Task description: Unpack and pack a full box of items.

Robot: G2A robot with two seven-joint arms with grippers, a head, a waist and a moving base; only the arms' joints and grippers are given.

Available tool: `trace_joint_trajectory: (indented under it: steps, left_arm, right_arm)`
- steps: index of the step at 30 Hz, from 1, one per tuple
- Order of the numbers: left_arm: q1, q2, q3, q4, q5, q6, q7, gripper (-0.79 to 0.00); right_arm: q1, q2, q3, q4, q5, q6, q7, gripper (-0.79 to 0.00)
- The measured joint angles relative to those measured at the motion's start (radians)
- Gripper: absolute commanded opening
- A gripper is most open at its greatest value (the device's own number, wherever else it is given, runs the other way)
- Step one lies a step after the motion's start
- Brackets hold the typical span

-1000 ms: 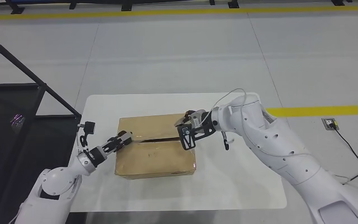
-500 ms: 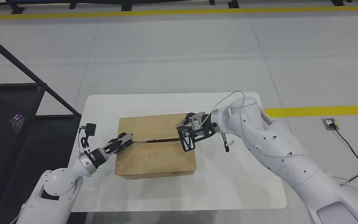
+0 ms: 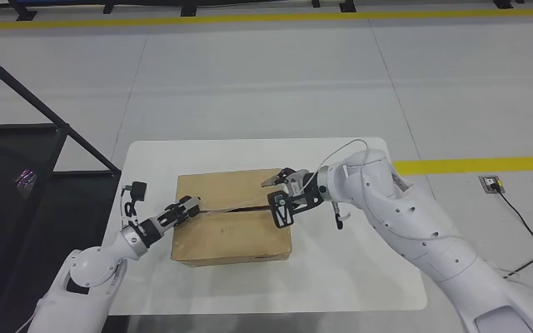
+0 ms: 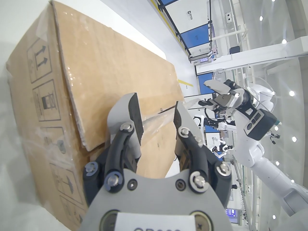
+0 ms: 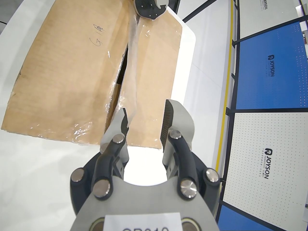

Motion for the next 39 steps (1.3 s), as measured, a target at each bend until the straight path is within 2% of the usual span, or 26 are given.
trace_joint_trajectory:
  steps: [10, 16, 19, 20, 21, 22, 26, 34, 39]
  left_arm:
    - [-0.005, -0.003, 0.009, 0.005, 0.006, 0.002, 0.002, -0.437]
    - [-0.006, -0.004, 0.010, 0.006, 0.008, 0.001, 0.005, -0.437]
    - [-0.006, -0.005, 0.010, 0.006, 0.006, -0.001, 0.004, -0.437]
    - [-0.006, -0.005, 0.010, 0.006, 0.006, -0.002, 0.004, -0.437]
    - [-0.007, -0.005, 0.010, 0.006, 0.006, -0.002, 0.004, -0.437]
    - [-0.007, -0.005, 0.011, 0.007, 0.006, -0.002, 0.004, -0.440]
    - [-0.007, -0.006, 0.011, 0.008, 0.000, -0.004, 0.005, -0.437]
    - [-0.004, -0.007, 0.002, 0.007, -0.019, -0.009, 0.000, -0.440]
    - [-0.006, -0.008, 0.003, 0.007, -0.023, -0.013, -0.004, -0.440]
  right_arm:
    - [-0.067, 0.032, 0.070, -0.069, -0.011, 0.012, 0.027, -0.446]
    - [-0.128, 0.051, 0.132, -0.136, 0.004, 0.072, 0.049, -0.431]
    - [-0.152, 0.052, 0.147, -0.170, 0.043, 0.104, 0.010, -0.416]
    - [-0.156, 0.049, 0.146, -0.172, 0.069, 0.115, -0.014, -0.357]
    - [-0.155, 0.045, 0.142, -0.168, 0.090, 0.116, -0.032, -0.055]
    - [-0.150, 0.041, 0.137, -0.163, 0.113, 0.117, -0.053, 0.000]
    - [-0.131, 0.020, 0.110, -0.132, 0.193, 0.168, -0.167, 0.000]
    - [-0.132, 0.020, 0.109, -0.133, 0.192, 0.169, -0.164, 0.000]
    - [-0.198, 0.037, 0.148, -0.155, 0.176, 0.194, -0.142, 0.000]
